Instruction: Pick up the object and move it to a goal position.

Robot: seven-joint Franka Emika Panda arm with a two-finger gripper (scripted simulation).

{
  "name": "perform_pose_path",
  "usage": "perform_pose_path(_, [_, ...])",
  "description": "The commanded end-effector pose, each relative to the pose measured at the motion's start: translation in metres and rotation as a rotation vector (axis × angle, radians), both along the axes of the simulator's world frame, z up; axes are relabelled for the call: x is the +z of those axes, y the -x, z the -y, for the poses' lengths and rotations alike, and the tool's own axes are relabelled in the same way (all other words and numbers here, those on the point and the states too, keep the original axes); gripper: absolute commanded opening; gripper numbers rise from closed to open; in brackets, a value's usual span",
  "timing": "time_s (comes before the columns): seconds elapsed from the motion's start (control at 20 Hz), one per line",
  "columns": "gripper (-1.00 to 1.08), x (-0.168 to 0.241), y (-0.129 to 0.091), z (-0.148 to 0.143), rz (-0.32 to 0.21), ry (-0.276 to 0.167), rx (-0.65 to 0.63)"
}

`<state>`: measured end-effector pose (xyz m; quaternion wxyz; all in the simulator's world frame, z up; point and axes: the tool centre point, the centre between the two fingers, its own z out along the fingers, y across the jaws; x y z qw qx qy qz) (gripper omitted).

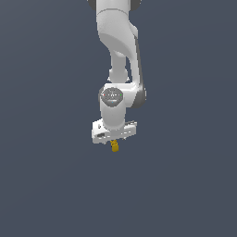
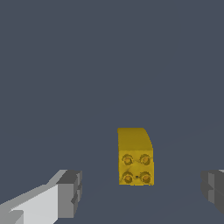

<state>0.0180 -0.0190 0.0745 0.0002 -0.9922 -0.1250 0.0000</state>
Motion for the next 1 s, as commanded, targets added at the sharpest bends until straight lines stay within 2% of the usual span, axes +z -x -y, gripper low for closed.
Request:
perform_pose_path(0.0, [1.00,-0.002,0.000,0.001,0.000,0.000,0.007])
perform_pose_path(0.25, [1.00,-0.007,0.000,0.001,0.000,0.000,0.003])
perform_pose_path(0.65, [1.00,-0.043,0.001,0.001,0.000,0.000,0.006])
perform_pose_path(0.95, [1.00,-0.053,0.000,0.001,0.000,0.000,0.007])
